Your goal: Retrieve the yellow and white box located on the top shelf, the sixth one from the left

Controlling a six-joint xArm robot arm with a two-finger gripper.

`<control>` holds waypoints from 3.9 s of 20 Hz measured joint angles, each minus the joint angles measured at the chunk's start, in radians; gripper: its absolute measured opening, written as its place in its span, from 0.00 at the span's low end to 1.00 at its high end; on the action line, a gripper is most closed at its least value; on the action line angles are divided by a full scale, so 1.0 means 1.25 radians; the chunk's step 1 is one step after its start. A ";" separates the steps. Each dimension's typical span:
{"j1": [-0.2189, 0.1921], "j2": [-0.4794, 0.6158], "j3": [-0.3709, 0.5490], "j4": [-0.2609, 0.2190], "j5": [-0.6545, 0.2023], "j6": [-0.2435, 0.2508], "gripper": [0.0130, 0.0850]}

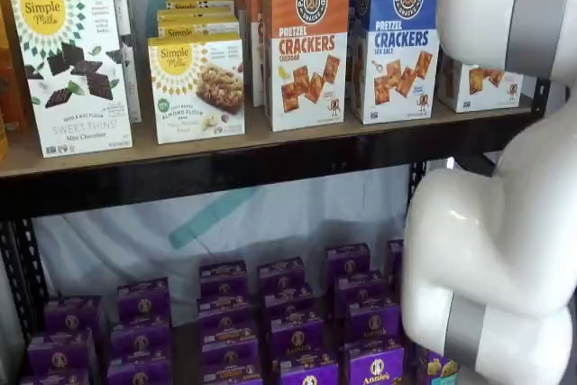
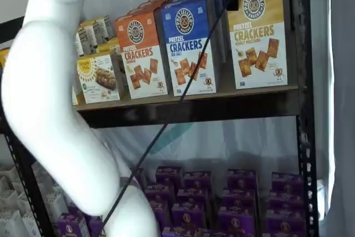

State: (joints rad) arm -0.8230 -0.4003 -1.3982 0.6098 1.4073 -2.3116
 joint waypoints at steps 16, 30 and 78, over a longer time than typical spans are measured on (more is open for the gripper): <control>0.051 0.163 -0.232 -0.136 0.165 0.078 1.00; 0.088 0.238 -0.345 -0.214 0.233 0.107 1.00; 0.149 0.258 -0.371 -0.328 0.296 0.135 0.83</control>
State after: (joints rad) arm -0.6370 -0.0776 -1.8615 0.2003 1.7767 -2.1429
